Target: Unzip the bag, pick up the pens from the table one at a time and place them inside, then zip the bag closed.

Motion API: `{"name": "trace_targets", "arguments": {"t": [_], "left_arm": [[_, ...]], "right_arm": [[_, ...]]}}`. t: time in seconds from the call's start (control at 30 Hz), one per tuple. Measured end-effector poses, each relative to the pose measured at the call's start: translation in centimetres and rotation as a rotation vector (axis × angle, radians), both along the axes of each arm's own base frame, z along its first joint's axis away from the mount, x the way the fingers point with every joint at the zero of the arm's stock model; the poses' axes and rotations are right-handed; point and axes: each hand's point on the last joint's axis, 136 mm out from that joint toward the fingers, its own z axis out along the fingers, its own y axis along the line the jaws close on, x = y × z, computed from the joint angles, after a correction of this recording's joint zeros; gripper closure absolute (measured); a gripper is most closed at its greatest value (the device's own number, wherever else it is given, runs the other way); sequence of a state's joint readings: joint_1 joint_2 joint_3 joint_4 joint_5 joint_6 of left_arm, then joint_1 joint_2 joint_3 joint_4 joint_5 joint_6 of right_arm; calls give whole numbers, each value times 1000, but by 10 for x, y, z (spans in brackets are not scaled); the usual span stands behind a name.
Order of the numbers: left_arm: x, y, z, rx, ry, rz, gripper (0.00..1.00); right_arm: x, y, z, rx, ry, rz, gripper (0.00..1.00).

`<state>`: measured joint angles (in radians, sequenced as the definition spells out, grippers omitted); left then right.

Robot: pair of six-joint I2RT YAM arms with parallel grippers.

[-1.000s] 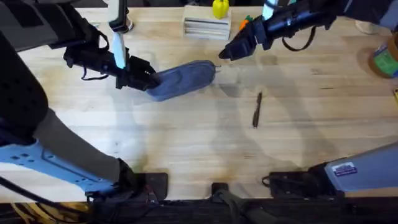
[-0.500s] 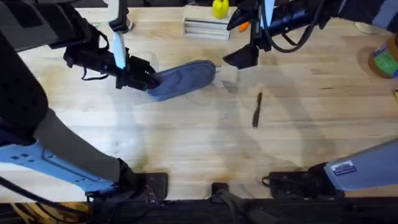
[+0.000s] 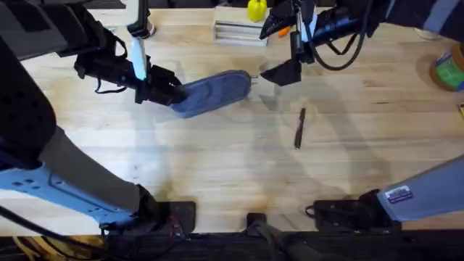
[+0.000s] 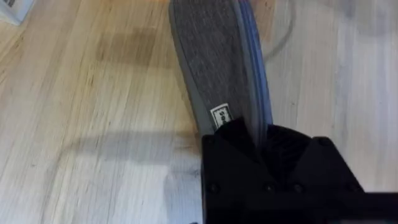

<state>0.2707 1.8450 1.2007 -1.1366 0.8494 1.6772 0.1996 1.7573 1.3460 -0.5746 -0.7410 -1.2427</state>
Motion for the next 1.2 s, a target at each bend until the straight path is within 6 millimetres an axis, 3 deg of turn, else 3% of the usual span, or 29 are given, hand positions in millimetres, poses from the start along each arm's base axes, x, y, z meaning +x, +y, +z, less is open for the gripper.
{"name": "trace_targets", "arguments": {"t": [0.43,0.87,1.2], "left_arm": [[0,0,0,0,-1,0,959],[0,0,0,0,-1,0,959],[0,0,0,0,-1,0,959]], "right_arm": [[-3,6,-4,2,5,25,7],[-3,12,-62,-35,100,78,7],[-4,22,-72,-39,81,119,7]]}}
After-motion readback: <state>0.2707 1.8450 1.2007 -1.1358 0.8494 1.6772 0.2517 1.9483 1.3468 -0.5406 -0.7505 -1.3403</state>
